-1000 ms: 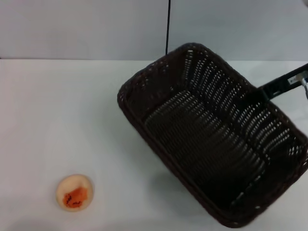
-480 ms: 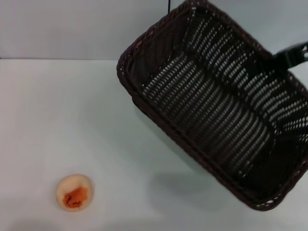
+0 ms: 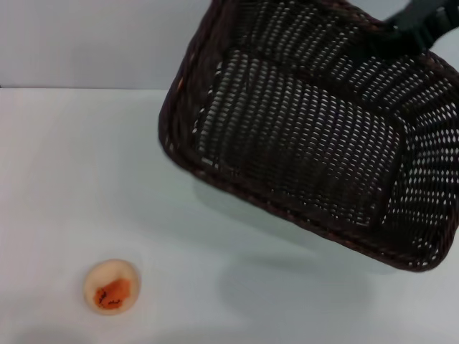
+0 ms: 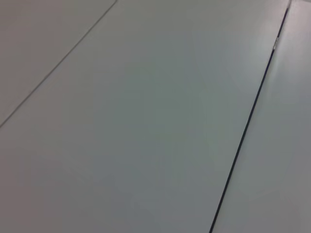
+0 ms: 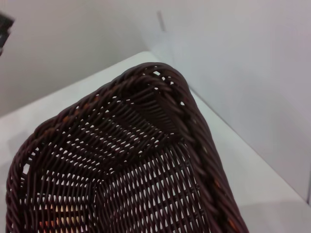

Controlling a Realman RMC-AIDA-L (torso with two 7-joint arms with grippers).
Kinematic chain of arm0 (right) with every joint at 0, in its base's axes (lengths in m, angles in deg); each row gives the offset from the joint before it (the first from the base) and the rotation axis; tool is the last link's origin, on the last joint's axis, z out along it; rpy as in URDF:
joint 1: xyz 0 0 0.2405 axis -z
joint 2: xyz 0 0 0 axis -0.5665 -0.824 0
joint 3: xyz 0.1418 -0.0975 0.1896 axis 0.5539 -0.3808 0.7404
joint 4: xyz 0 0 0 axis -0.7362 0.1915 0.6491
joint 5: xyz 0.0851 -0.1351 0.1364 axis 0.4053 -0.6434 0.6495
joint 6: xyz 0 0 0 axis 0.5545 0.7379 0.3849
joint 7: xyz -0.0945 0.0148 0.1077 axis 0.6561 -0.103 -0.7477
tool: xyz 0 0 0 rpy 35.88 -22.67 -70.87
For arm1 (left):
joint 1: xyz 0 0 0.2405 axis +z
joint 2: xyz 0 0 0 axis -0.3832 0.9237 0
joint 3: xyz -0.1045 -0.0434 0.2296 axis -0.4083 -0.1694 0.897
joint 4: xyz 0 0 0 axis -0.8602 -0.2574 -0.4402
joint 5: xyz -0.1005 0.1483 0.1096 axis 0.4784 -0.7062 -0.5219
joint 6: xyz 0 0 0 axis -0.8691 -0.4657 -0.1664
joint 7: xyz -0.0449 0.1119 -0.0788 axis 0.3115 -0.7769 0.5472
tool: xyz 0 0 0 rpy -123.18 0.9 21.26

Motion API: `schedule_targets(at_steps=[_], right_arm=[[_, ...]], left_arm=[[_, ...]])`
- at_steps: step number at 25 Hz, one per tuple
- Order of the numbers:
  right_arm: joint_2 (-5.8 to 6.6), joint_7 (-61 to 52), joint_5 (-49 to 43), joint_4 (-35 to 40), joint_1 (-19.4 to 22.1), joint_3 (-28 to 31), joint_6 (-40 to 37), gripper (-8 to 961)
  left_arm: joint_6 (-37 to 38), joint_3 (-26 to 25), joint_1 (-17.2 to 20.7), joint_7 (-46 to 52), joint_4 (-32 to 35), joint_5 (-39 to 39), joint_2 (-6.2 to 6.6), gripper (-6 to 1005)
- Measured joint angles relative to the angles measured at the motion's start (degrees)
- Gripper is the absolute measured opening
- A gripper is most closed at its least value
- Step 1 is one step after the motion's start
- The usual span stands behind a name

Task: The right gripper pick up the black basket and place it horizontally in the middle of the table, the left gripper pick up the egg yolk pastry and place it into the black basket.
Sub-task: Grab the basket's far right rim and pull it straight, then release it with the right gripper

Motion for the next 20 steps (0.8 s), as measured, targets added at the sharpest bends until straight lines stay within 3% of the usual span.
schedule_targets(at_steps=[3, 5, 6, 9, 10, 11, 20], right_arm=[[-0.25, 2.1, -0.9, -0.1, -2.6, -2.7, 0.6, 160], [-2.38, 5.6, -2.9, -0.3, -5.1, -5.3, 1.4, 159], [-2.38, 5.6, -2.9, -0.3, -5.1, -5.3, 1.4, 159], [-4.37, 8.6, -3.9, -0.1, -6.0, -6.2, 2.2, 159], [-4.37, 8.6, -3.9, -0.1, -6.0, -6.2, 2.2, 159], [-5.67, 10.5, -3.9, 0.1, -6.1, -6.3, 2.7, 158], [-7.12, 13.2, -5.5, -1.7, -6.8, -10.9, 4.8, 157]], left_arm=[[0.0, 0.4, 0.1, 0.0, 0.0, 0.0, 0.0, 663], [0.0, 0.8, 0.3, 0.3, -0.1, 0.0, -0.03, 662], [0.0, 0.8, 0.3, 0.3, -0.1, 0.0, -0.03, 662], [-0.2, 1.3, 0.6, 0.6, -0.1, 0.0, -0.1, 661], [-0.2, 1.3, 0.6, 0.6, -0.1, 0.0, -0.1, 660], [-0.2, 1.8, 0.7, 0.6, -0.1, 0.0, -0.1, 660], [0.1, 2.4, 0.8, 0.7, 0.0, -0.1, -0.04, 656]])
